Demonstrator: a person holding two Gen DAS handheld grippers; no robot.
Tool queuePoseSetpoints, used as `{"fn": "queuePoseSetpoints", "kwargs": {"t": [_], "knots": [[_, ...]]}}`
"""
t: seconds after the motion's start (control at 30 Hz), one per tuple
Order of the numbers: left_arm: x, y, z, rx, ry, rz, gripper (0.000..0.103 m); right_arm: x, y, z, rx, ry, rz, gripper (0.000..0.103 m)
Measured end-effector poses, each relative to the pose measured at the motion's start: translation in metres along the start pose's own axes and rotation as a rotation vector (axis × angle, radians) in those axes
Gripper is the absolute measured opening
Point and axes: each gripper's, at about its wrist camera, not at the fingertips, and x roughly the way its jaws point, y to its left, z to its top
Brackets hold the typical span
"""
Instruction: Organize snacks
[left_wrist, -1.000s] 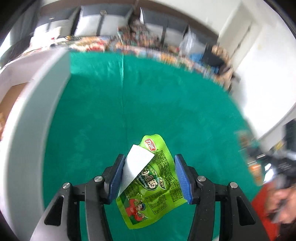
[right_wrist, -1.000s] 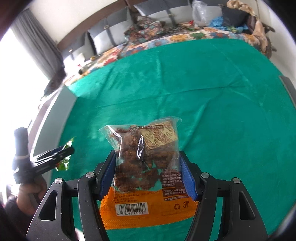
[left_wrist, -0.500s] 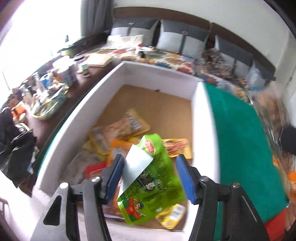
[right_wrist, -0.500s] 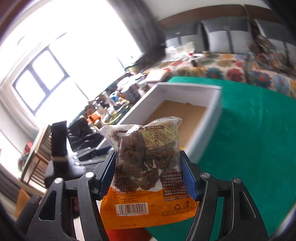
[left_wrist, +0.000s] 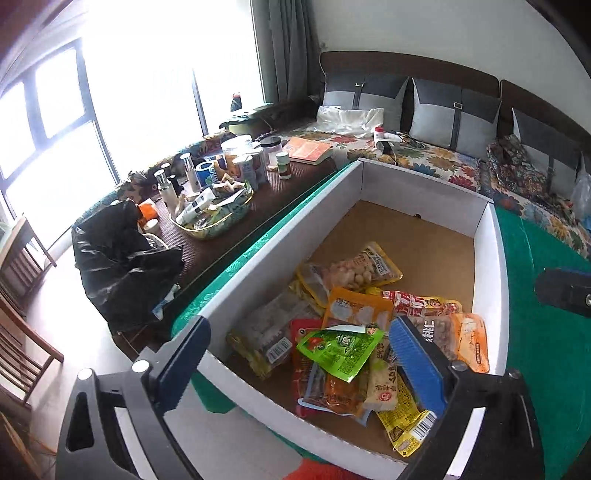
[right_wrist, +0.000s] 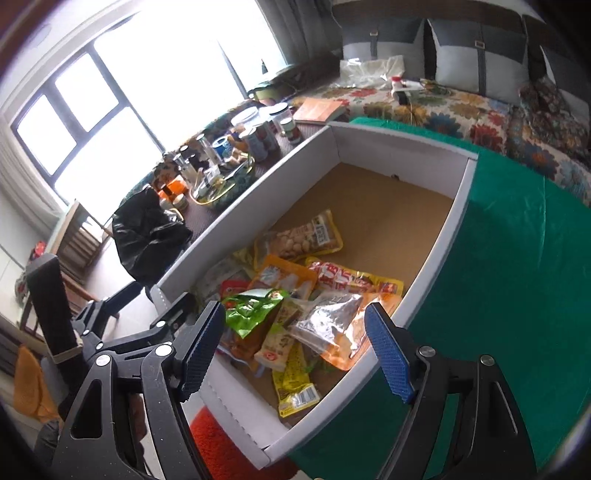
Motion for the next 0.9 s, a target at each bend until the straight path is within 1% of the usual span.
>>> {"fn": "queuePoseSetpoints", "kwargs": {"t": [0.03, 0.1, 0.13, 0.17, 0.23, 0.37, 0.47, 0.53, 0.67, 0.9], "knots": [[-0.006, -0.002, 0.004, 0.011, -0.013, 0.018, 0.103, -0.004, 0.004, 0.003, -0.016, -0.015, -0.019, 0.081], [-0.017, -0.005, 0.009, 0.019, -0.043, 0.08, 0.103, -0.01, 0.012, 0.012, -0.04, -0.031, -0.072, 0.081], [-0.021, -0.006, 0.011, 0.016, -0.053, 0.098, 0.103, -0.012, 0.011, 0.012, -0.044, -0.03, -0.092, 0.081], [-0.024, -0.006, 0.012, 0.007, -0.056, 0.099, 0.103, -0.012, 0.009, 0.011, -0.045, -0.025, -0.118, 0.081], [-0.028, -0.006, 0.014, 0.005, -0.048, 0.074, 0.103, -0.012, 0.006, 0.008, -0.043, -0.016, -0.144, 0.081], [-0.024, -0.006, 0.013, -0.01, -0.008, 0.019, 0.103, -0.01, 0.007, -0.002, -0.06, 0.002, -0.191, 0.081], [-0.022, -0.003, 0.01, -0.033, 0.0, 0.0, 0.103, -0.01, 0.011, -0.008, -0.083, 0.015, -0.218, 0.081], [-0.02, -0.001, 0.008, -0.02, 0.011, -0.005, 0.103, -0.01, 0.014, -0.01, -0.099, 0.023, -0.235, 0.081], [-0.021, 0.004, 0.006, -0.005, 0.021, 0.008, 0.103, -0.009, 0.018, -0.013, -0.122, 0.031, -0.252, 0.081], [-0.023, 0.012, 0.005, -0.029, 0.019, 0.004, 0.103, -0.003, 0.03, -0.012, -0.144, 0.044, -0.246, 0.081]]}}
